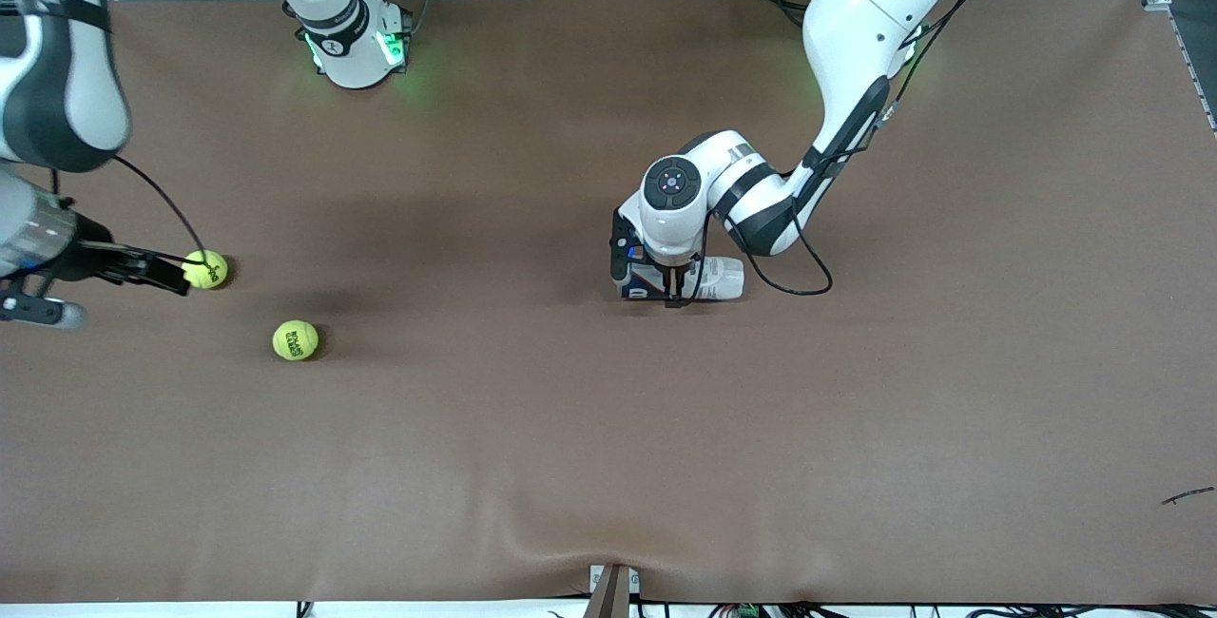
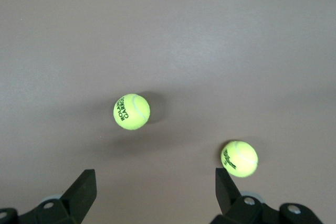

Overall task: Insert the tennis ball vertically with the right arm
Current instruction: 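Grasp a tennis ball with the right gripper while the left gripper lifts the can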

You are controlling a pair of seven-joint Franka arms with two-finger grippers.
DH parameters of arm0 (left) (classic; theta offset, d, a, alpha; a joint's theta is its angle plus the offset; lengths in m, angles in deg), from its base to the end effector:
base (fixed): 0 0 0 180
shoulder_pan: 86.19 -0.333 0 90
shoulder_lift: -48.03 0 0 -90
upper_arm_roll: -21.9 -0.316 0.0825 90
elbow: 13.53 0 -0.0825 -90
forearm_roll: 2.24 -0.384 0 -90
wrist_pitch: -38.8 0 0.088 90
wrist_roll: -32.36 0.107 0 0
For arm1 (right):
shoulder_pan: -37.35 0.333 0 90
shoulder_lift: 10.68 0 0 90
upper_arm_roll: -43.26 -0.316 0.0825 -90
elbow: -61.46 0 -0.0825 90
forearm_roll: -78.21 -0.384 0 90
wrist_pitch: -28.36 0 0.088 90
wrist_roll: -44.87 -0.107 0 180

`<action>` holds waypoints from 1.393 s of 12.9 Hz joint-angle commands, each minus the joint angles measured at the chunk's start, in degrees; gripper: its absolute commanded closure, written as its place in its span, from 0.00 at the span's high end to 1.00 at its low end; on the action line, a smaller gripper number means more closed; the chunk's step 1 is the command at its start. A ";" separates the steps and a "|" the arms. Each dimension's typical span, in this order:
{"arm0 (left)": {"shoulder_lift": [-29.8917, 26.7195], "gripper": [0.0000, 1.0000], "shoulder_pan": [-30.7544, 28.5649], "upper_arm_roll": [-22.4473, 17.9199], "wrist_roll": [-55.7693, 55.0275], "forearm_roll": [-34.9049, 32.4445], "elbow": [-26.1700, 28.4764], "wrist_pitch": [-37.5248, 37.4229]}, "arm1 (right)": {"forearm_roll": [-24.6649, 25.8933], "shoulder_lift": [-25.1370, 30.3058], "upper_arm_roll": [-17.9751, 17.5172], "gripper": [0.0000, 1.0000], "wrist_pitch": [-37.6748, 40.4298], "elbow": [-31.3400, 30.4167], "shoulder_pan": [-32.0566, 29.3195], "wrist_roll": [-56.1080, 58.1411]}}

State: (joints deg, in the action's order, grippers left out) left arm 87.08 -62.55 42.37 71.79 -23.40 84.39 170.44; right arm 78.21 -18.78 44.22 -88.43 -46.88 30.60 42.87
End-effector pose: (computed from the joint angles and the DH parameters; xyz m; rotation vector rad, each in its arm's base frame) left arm 0.5009 -0.4431 0.2107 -2.1093 2.2632 0.0492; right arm 0.5901 -0.0796 0.4307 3.1277 -0.2654 0.0094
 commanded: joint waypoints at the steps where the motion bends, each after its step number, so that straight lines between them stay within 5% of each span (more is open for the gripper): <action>1: -1.61 0.73 -0.87 0.36 7.46 4.17 -2.63 -2.43 | 0.18 -0.42 0.10 1.00 -4.40 -4.59 0.86 -0.73; 5: -1.26 0.72 -3.50 0.36 19.42 17.18 -6.42 -2.53 | -0.44 -6.39 0.10 1.00 -4.93 -4.68 1.73 -5.66; 11: -0.81 0.72 -5.44 0.28 36.49 40.74 -8.89 -2.44 | 0.62 -15.18 0.18 1.00 -19.24 -4.77 5.52 1.98; 14: 0.32 0.72 -6.84 0.28 43.41 47.50 -10.72 -2.35 | 6.05 -18.96 0.27 1.00 -24.78 -4.68 4.90 3.66; 18: 2.95 0.72 -7.90 0.10 60.72 66.99 -10.82 -2.18 | 6.33 -21.61 0.18 1.00 -26.12 -4.77 5.43 2.87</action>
State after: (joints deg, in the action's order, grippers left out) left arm 87.58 -69.91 42.14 125.70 36.87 75.16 169.11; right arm 82.66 -39.87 44.61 -113.92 -51.68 35.89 45.80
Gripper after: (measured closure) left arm 0.282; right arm 0.000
